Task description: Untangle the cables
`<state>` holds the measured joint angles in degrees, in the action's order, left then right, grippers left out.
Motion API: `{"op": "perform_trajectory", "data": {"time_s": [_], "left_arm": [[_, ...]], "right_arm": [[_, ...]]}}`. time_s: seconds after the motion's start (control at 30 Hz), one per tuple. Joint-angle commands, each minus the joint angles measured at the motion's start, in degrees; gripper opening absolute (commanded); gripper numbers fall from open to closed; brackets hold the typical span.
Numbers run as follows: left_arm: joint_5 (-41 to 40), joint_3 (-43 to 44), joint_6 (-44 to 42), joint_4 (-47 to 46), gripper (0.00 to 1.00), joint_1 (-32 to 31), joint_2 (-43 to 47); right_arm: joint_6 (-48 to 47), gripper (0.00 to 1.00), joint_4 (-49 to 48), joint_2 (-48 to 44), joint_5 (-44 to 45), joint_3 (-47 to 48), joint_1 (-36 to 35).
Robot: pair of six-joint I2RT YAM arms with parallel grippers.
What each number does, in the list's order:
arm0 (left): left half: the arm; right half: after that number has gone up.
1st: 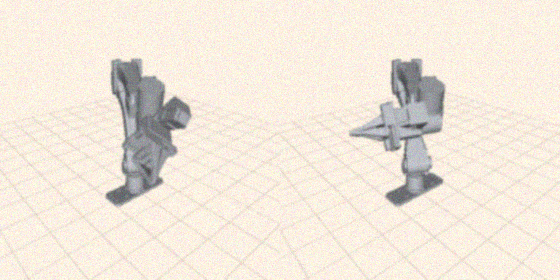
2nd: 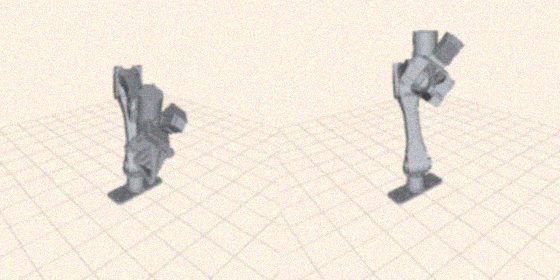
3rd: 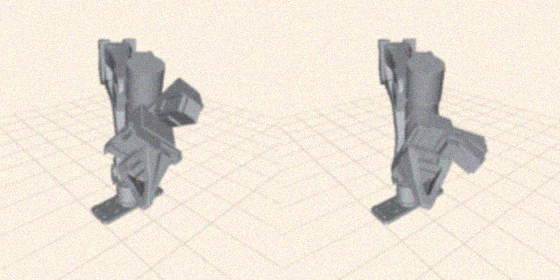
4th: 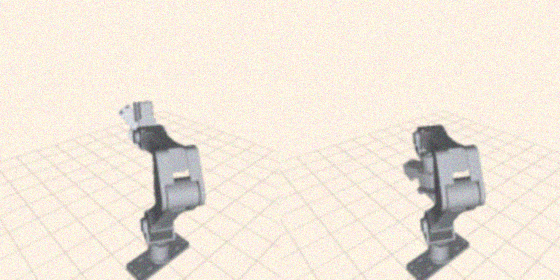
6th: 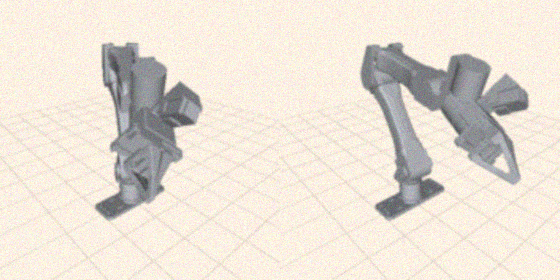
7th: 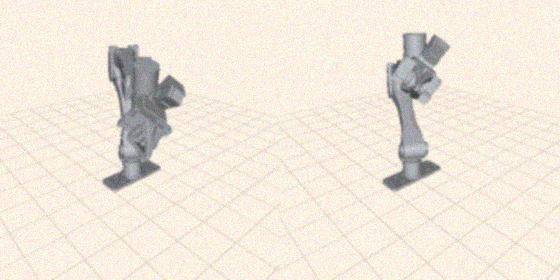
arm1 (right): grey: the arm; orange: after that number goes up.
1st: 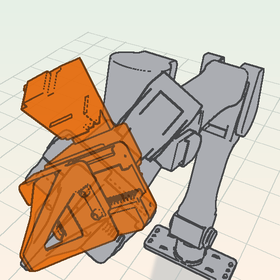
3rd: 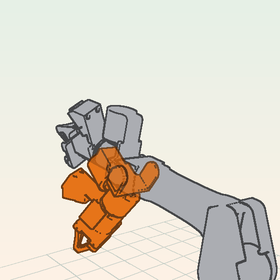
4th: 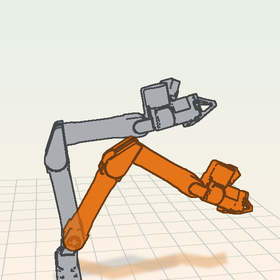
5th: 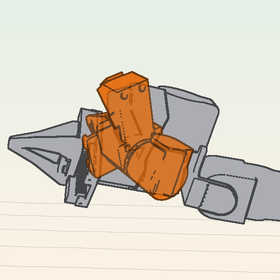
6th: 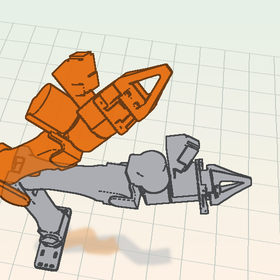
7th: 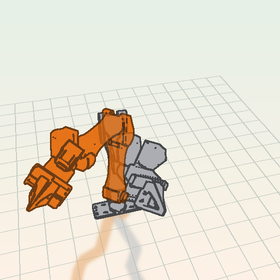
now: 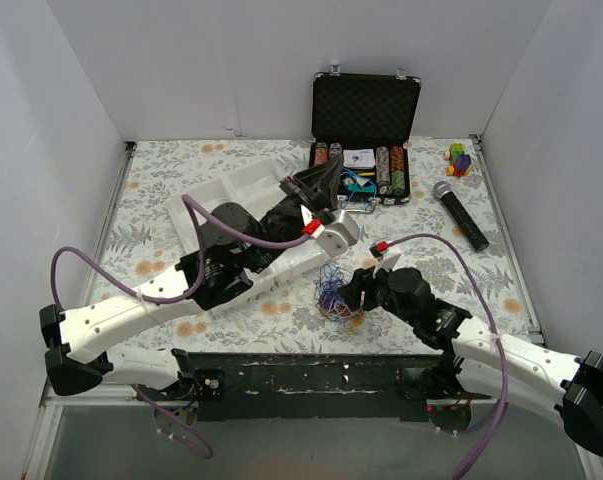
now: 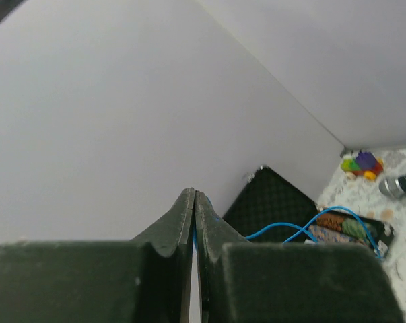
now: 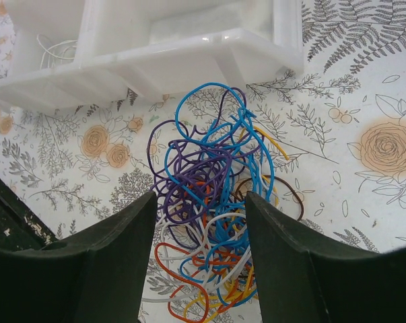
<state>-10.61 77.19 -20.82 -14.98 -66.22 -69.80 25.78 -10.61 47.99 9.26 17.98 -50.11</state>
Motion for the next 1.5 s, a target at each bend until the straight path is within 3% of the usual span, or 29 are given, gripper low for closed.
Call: {"op": "perform_trajectory", "data": {"time_s": [0.0, 0.27, 0.43, 0.67, 0.93, 1.47], "left_arm": [[-6.08, -4.14, 0.86, -1.89, 0.0, 0.03, 1.42], [-9.34, -9.94, 8.77, 0.04, 0.0, 4.95, 2.12], [-7.94, -17.76, 9.57, -1.89, 0.0, 9.69, 3.53], [-5.65, -22.25, 15.01, -2.6, 0.0, 16.11, 2.57], [-4.77, -25.86, 16.95, -4.09, 0.0, 16.82, 0.9], [-0.29, -24.28, 15.63, -8.66, 0.0, 17.0, 3.0]], "right_arm": [[0.76, 0.62, -0.47, -2.28, 1.03, -0.57, 0.19], [1.03, 0.57, 0.33, -5.0, 1.55, -0.57, 0.19], [1.11, 0.56, 1.64, -6.67, 2.43, -0.22, 0.19], [0.76, 0.56, 3.23, -9.05, 3.92, -0.22, 0.1], [0.68, 0.56, 3.76, -9.23, 4.37, 0.39, 0.19], [0.41, 0.56, 3.4, -8.35, 4.02, 0.48, 0.19]]}}
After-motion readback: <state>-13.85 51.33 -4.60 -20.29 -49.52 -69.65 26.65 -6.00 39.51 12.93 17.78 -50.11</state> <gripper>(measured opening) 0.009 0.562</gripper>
